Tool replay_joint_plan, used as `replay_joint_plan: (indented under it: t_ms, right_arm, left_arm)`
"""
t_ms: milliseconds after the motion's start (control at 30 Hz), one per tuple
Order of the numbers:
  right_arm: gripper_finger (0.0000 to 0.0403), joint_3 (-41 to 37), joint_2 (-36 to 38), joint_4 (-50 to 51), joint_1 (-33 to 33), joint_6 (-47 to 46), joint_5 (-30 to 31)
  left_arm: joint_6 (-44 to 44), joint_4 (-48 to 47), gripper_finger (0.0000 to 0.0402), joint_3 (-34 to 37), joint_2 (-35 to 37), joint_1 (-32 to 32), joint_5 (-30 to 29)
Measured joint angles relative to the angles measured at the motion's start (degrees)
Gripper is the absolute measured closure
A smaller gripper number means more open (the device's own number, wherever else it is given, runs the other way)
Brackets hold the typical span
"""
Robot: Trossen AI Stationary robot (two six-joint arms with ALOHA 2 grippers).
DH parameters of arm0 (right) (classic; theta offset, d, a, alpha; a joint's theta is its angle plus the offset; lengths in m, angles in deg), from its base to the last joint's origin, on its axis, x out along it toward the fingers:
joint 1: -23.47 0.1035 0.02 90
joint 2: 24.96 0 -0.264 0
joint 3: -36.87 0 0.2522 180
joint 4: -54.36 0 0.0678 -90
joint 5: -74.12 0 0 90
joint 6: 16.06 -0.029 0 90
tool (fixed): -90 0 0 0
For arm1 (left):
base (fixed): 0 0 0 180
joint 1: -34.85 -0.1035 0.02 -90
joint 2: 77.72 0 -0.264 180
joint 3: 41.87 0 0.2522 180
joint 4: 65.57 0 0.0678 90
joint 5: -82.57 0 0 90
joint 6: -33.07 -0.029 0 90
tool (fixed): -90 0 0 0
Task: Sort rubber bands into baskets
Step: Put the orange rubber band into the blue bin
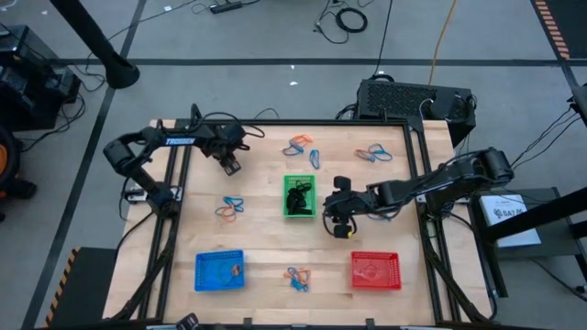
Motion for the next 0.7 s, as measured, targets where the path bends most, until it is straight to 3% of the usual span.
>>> replay_joint_plan:
  t_ms: [100,300,700]
  right_arm:
    - [0.0273,0.0,-0.3,-0.2,0.0,0.9,0.0]
    - [0.0273,0.0,0.5,-0.9,0.0,2.4,0.1]
    - [0.0273,0.0,1.8,-0.8,0.0,2.4,0.3]
  left_arm:
    - [-0.9,0.1,0.0263,0.0,0.0,-0.9,3.7]
    - [-0.3,-0.2,0.0387,0.1,0.2,-1.1,7.1]
    - [6.7,-10.3,0.0399,-1.5,12.1,5.3,10.7]
